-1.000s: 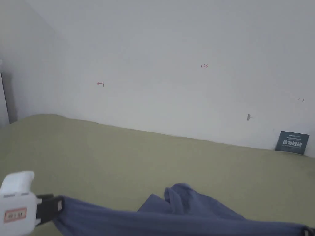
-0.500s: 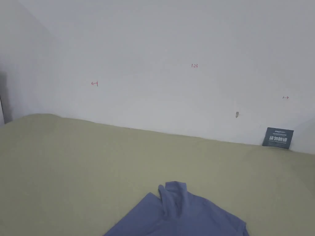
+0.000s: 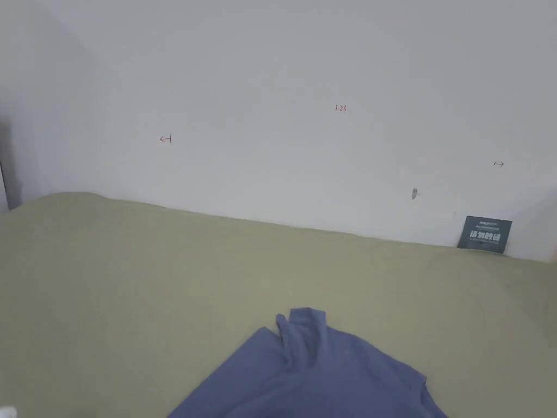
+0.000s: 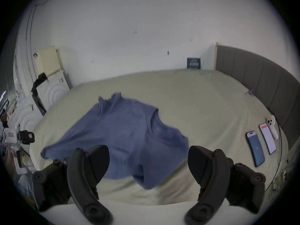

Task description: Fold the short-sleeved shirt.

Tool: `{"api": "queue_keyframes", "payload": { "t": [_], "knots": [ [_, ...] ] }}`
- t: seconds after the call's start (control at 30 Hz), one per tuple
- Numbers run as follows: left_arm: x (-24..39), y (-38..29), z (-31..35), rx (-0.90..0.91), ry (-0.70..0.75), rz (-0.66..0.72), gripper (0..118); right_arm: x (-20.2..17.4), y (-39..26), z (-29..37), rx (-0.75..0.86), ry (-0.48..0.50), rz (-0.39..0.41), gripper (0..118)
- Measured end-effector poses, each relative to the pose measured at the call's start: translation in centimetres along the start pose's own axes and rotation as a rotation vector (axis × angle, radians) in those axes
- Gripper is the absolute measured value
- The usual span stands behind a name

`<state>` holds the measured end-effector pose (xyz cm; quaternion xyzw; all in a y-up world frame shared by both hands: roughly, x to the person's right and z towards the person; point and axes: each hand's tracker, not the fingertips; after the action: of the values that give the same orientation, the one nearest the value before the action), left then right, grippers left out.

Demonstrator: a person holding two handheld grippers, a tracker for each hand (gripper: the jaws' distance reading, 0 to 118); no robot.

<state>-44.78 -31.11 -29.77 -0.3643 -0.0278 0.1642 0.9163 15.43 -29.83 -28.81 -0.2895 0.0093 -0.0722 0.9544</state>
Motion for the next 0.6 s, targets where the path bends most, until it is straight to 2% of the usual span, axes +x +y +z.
{"api": "queue_keyframes", "payload": {
  "t": [0.13,0.17,0.2,0.27,0.3,0.33,0.37,0.5,0.6],
  "knots": [
    [2.6,2.8,1.3,0.129,0.001,-0.203,95,-1.1,2.5,1.2,0.077,-0.072,0.023,101],
    [3.2,3.2,1.4,0.147,0.000,-0.234,85,-1.3,3.0,1.1,0.067,-0.090,0.038,93],
    [3.9,3.6,1.6,0.155,-0.009,-0.252,79,-1.5,3.4,1.1,0.049,-0.122,0.055,90],
    [4.8,3.7,1.5,0.154,-0.039,-0.257,65,-1.8,3.9,1.1,0.024,-0.124,0.074,77],
    [5.1,3.7,1.6,0.155,-0.042,-0.254,37,-2.0,3.9,1.1,0.020,-0.129,0.083,48],
    [5.5,3.6,1.4,0.155,-0.050,-0.254,2,-2.1,3.8,0.9,0.012,-0.156,0.098,11],
    [5.9,3.5,1.5,0.159,-0.047,-0.256,1,-2.2,3.6,1.0,0.012,-0.182,0.108,11],
    [6.2,3.0,1.0,0.086,-0.120,-0.197,0,-2.2,3.0,0.9,0.004,-0.169,0.094,7],
    [5.6,3.2,0.1,0.065,-0.079,-0.226,0,-2.4,2.8,0.7,0.000,-0.165,0.086,7]
  ]
}}
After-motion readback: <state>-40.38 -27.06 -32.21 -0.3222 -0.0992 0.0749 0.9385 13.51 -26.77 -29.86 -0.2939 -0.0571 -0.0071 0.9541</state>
